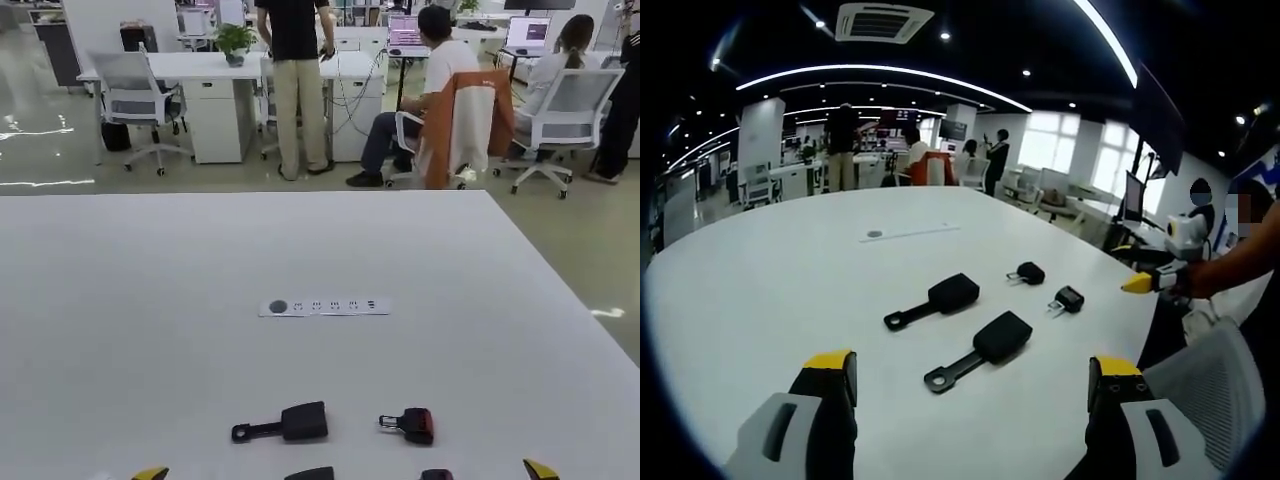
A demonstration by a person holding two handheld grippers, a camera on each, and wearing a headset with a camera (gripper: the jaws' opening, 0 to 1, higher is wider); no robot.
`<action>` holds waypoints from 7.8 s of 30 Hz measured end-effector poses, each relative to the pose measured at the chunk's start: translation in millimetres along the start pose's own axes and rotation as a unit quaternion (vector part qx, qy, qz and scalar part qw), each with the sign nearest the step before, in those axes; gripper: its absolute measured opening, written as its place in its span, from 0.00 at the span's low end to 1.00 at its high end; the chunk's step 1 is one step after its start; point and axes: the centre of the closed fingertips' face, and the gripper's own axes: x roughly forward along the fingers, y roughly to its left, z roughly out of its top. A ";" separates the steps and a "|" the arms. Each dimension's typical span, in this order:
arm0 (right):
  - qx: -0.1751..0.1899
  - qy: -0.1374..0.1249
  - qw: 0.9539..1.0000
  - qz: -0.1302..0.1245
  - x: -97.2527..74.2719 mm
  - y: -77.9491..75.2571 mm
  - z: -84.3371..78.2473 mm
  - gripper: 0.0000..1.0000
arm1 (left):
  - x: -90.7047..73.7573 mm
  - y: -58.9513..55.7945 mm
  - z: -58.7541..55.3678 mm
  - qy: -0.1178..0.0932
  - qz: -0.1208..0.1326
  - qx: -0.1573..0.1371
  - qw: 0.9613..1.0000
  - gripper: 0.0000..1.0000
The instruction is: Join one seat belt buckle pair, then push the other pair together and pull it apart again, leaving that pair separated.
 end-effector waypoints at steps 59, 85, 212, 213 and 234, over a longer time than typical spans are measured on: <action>-0.029 0.060 0.995 0.081 46.4 20.3 -17.6 0.89 | 54.5 -11.1 -11.7 0.046 -0.049 0.013 0.998 0.93; -0.048 0.095 0.985 0.135 73.4 19.0 -28.3 0.84 | 91.7 -15.8 -19.5 0.083 -0.088 0.042 0.992 0.89; -0.230 0.208 0.885 0.348 124.0 63.6 -63.3 0.35 | 151.7 -37.2 -63.5 0.243 -0.266 0.330 0.873 0.33; -0.229 0.207 0.885 0.348 124.7 64.3 -62.0 0.35 | 151.7 -37.3 -63.4 0.244 -0.265 0.330 0.873 0.33; -0.228 0.196 0.887 0.351 133.1 94.5 -58.9 0.35 | 152.3 -37.5 -62.6 0.249 -0.265 0.335 0.869 0.32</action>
